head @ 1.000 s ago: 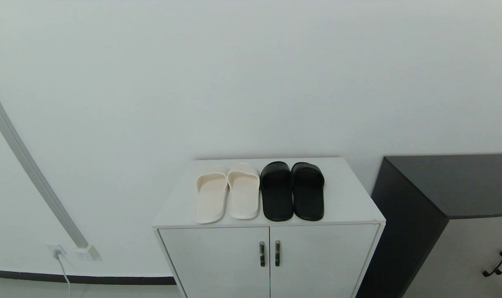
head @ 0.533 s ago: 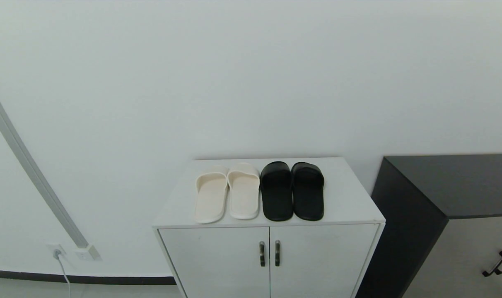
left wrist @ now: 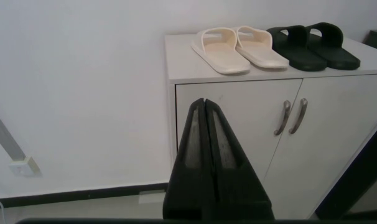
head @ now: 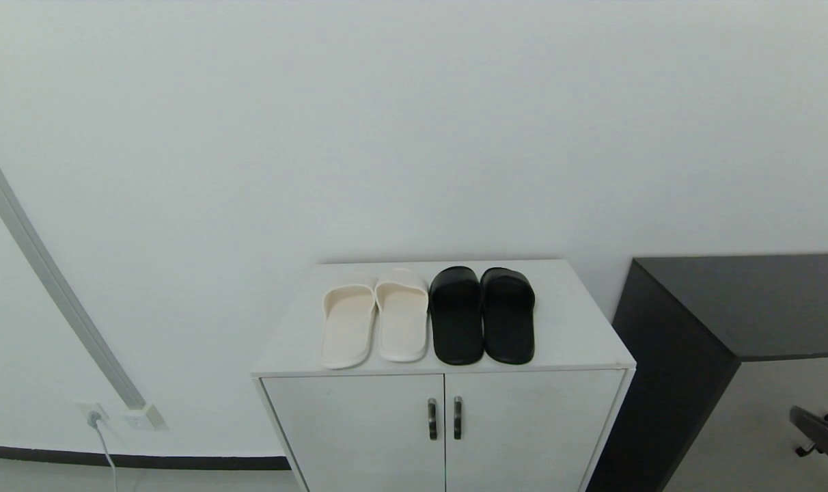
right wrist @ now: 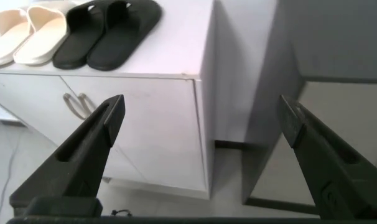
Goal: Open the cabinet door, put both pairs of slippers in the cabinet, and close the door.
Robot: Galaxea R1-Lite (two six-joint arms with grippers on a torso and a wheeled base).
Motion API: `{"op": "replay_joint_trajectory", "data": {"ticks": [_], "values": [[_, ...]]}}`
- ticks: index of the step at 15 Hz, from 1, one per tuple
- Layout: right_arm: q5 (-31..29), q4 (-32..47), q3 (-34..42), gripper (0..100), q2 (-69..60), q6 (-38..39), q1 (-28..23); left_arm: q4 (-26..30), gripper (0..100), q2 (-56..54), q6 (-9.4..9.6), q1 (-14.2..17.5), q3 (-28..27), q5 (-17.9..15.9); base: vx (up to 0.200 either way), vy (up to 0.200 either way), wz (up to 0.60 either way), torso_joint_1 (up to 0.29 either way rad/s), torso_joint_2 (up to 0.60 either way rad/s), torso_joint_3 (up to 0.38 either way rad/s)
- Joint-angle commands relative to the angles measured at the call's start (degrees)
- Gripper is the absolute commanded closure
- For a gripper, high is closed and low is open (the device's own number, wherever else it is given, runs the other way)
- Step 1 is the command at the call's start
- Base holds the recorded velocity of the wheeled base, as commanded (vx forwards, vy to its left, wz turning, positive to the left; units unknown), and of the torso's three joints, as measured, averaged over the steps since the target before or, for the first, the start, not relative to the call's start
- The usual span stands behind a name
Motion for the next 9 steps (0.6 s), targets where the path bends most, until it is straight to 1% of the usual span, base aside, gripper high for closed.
{"op": "replay_joint_trajectory", "data": {"ticks": [1,2,3,4,5,6,7,8,9], "values": [[-3.8,-2.7,-4.0,0,11.2,1.1,7.1,0.0,100,0.1,-0.04,0.0,0.0,0.0,0.0,0.0,0.0,0.0,0.0,0.0],[-8.6,-2.8,-7.2,0,14.7,3.1,13.2,0.0,100,0.1,-0.04,0.0,0.0,0.0,0.0,0.0,0.0,0.0,0.0,0.0],[-12.0,-2.8,-9.6,0,17.8,4.3,17.2,0.0,100,0.1,-0.04,0.0,0.0,0.0,0.0,0.0,0.0,0.0,0.0,0.0],[-13.2,-3.0,-10.8,0,19.3,4.8,18.9,0.0,100,0.1,-0.04,0.0,0.0,-0.1,0.0,0.0,0.0,0.0,0.0,0.0],[-15.4,-4.2,-13.7,0,23.5,5.9,23.5,0.0,100,0.1,-0.04,0.0,0.0,0.0,0.0,0.0,0.0,0.0,0.0,0.0],[-17.1,-5.4,-15.6,0,26.2,6.5,25.5,0.0,100,0.1,-0.04,0.0,0.0,0.0,0.0,0.0,0.0,0.0,0.0,0.0],[-20.0,-7.1,-18.2,0,30.4,7.1,28.3,0.0,100,0.1,-0.04,0.0,0.0,0.0,0.0,0.0,0.0,0.0,0.0,0.0],[-21.2,-7.7,-19.4,0,31.9,7.1,29.3,0.0,100,0.1,-0.04,0.0,0.0,0.0,0.0,0.0,0.0,0.0,0.0,0.0],[-24.2,-9.3,-23.8,0,37.1,7.2,32.3,0.0,100,0.1,-0.04,0.0,0.0,0.0,0.0,0.0,0.0,0.0,0.0,0.0]]}}
